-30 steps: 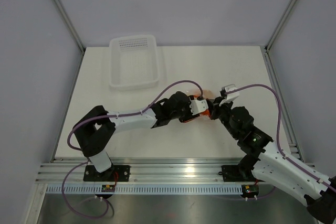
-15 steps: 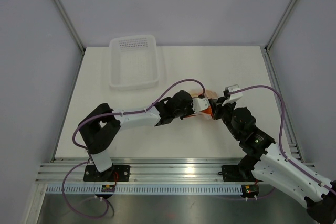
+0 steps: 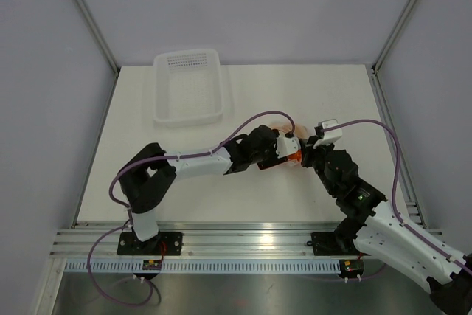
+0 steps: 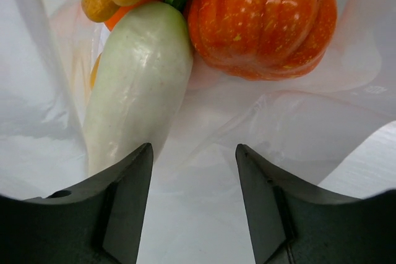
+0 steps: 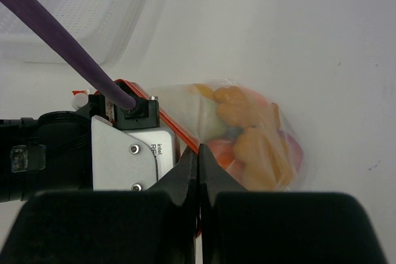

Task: Open the zip-top bag and remove the fake food
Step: Adjust the zipper food storage bag at the center of the board.

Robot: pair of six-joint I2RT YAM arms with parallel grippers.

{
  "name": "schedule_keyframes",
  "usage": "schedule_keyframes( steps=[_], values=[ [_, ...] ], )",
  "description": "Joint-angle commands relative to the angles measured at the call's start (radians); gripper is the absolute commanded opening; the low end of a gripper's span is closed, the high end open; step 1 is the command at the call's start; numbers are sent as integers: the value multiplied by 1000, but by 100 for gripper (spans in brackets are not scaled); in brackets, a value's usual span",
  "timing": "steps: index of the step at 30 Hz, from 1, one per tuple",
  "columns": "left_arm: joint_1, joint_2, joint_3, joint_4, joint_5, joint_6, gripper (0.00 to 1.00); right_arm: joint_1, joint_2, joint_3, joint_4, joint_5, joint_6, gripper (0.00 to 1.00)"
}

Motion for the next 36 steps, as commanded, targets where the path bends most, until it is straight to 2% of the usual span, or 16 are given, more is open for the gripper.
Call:
schedule_keyframes(
  steps=[1, 2, 4, 5, 9, 11, 14, 15, 26, 31, 34, 36],
  values=[
    [51, 132, 63, -185, -198, -66, 61, 17, -50, 44, 173, -58, 42, 0],
    [54, 142, 73, -199, -205, -70, 55, 16, -55, 42, 176, -61, 42, 0],
    [59, 148, 80, -204, -228, -76, 49, 16, -67, 38, 178, -62, 42, 0],
    [62, 148, 80, -205, -231, -79, 41, 16, -73, 36, 177, -61, 42, 0],
    [77, 119, 72, -199, -277, -108, 26, 16, -80, 38, 170, -62, 43, 0],
    [77, 82, 47, -172, -298, -116, 13, 16, -72, 39, 169, -61, 43, 0],
    [79, 39, 17, -145, -283, -126, 6, 16, -61, 41, 164, -56, 42, 0],
    [79, 10, 9, -141, -277, -129, 1, 16, -55, 39, 166, -55, 42, 0],
    [103, -197, -89, -53, -35, -195, 0, 16, 61, 53, 189, -75, 40, 0],
    [199, -208, -121, -12, 59, -254, 1, 16, 42, 56, 172, -95, 56, 51],
    [256, -196, -121, -4, 139, -293, 0, 16, -6, 47, 166, -102, 60, 64],
    [270, -199, -124, 0, 166, -307, 0, 16, -32, 42, 161, -89, 65, 65]
  ],
)
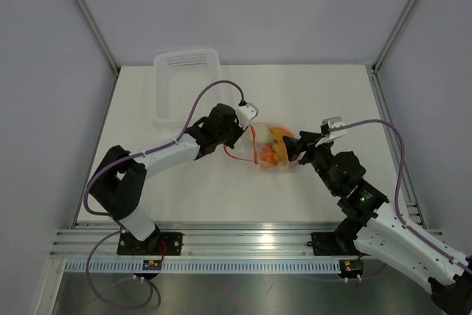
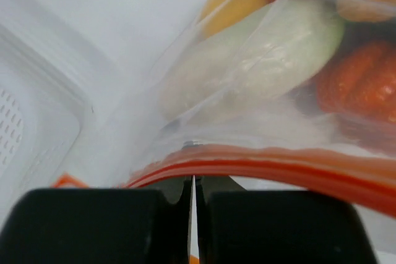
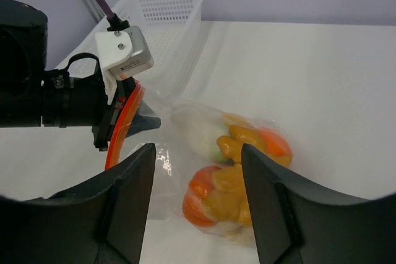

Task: Open the zip-top bag and remove the fake food
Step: Adjust the zipper food storage bag at the center of the board.

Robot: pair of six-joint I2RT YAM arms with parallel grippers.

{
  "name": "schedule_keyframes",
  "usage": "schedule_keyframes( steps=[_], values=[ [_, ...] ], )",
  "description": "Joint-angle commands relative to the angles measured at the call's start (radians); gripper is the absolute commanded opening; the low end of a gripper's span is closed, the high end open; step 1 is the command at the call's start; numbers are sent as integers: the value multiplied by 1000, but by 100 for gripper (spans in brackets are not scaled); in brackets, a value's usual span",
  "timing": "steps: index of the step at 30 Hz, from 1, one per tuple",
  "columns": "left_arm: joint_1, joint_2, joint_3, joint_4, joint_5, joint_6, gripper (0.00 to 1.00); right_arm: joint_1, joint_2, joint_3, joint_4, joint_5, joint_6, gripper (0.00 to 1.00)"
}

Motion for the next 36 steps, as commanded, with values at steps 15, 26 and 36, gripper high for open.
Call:
schedule_keyframes(
  steps=[15, 26, 36],
  values=[
    [41, -111, -121, 137, 149, -92, 43, -402, 464, 185, -79, -352, 263, 61],
    [41, -154, -138, 88, 293, -130, 61, -499, 555, 144, -65, -503, 296, 51],
    [45, -204, -152, 89, 347, -190, 67, -524, 595, 127, -94, -478, 309, 60]
  ],
)
